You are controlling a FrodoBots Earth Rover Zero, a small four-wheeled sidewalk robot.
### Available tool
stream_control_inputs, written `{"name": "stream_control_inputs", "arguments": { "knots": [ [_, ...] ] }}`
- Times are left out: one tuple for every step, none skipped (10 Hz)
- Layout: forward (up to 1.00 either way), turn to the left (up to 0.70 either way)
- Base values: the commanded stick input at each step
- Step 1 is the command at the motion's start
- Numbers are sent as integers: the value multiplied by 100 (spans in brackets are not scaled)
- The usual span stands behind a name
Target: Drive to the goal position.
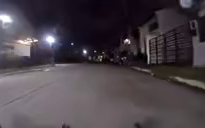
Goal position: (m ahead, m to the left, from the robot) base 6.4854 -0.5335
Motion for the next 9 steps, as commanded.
{"name": "stream_control_inputs", "arguments": {
  "knots": [
    [100, -40],
    [100, -15],
    [100, 0],
    [100, 0],
    [100, 0],
    [100, 0],
    [100, 0],
    [100, 0],
    [100, 0]
  ]
}}
